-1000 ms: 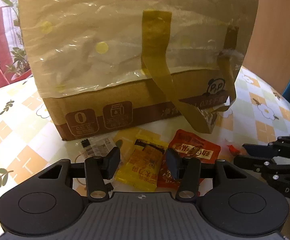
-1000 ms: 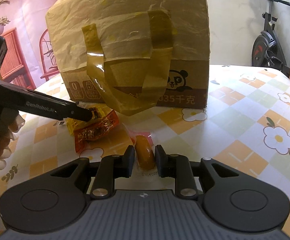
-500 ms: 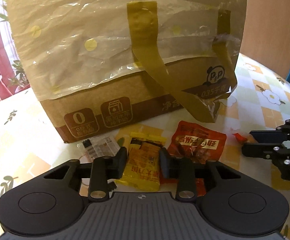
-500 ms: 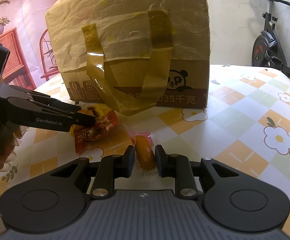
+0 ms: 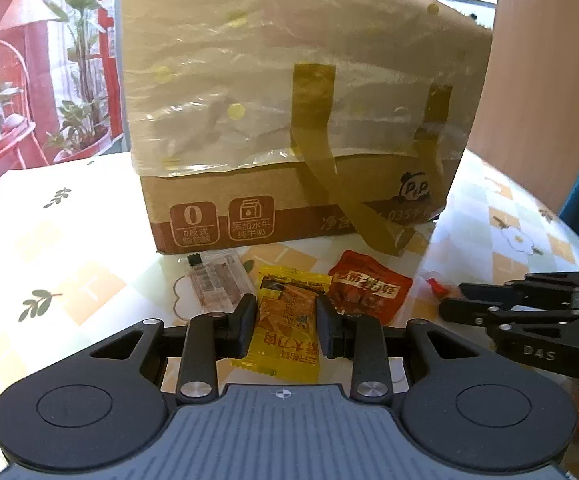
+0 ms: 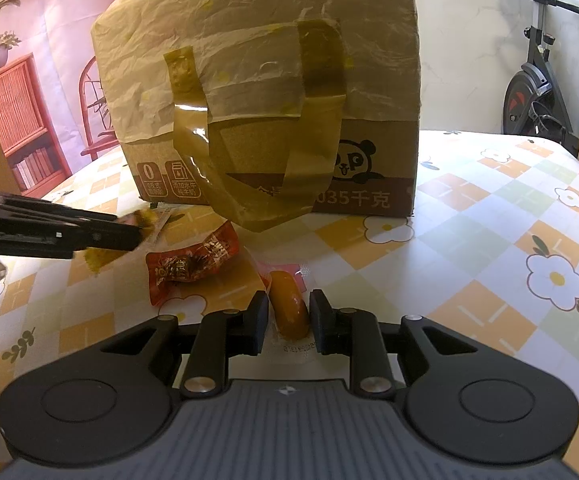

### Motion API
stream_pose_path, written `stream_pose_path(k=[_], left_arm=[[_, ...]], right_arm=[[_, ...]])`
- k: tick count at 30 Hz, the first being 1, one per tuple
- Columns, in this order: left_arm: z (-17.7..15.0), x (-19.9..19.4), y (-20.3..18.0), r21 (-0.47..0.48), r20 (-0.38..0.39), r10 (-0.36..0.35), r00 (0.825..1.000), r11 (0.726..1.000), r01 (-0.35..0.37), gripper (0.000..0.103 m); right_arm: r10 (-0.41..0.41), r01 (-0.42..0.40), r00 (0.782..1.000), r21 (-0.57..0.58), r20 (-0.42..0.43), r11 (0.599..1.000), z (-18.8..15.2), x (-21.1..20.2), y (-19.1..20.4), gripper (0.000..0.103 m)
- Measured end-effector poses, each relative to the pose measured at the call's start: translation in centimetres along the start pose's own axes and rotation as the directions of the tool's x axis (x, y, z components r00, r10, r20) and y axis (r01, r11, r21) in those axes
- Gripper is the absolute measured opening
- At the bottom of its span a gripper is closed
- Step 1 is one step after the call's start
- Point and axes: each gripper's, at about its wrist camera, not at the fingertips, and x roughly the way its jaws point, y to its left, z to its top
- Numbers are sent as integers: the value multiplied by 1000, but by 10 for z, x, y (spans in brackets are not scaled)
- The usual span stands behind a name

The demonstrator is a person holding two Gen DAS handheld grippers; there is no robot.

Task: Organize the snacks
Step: 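Grasp the yellow packet with the left tool while the right tool grasps the small orange snack, then carry both packets over the box and open both tools to drop them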

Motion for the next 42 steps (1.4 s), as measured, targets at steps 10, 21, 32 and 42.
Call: stream_pose_path(k=[10, 21, 32, 42], left_arm=[[6, -26, 11, -50, 66, 5, 998, 999, -2, 34], [47, -65, 21, -45, 221, 12, 975, 999, -2, 34], [132, -93, 7, 28, 397, -4, 918, 1000, -8, 34], [183, -70, -5, 44, 382, 8, 924, 999, -27, 34]], right_arm=[[-5, 5, 1000, 7, -11, 1000, 1, -3, 0, 23], [-8, 8, 993, -4, 122, 1000, 42, -46, 6, 23], [26, -8, 934, -54, 357, 999, 131, -93, 13, 23], [-22, 21, 937, 7, 348, 1000, 205, -86, -3, 23]])
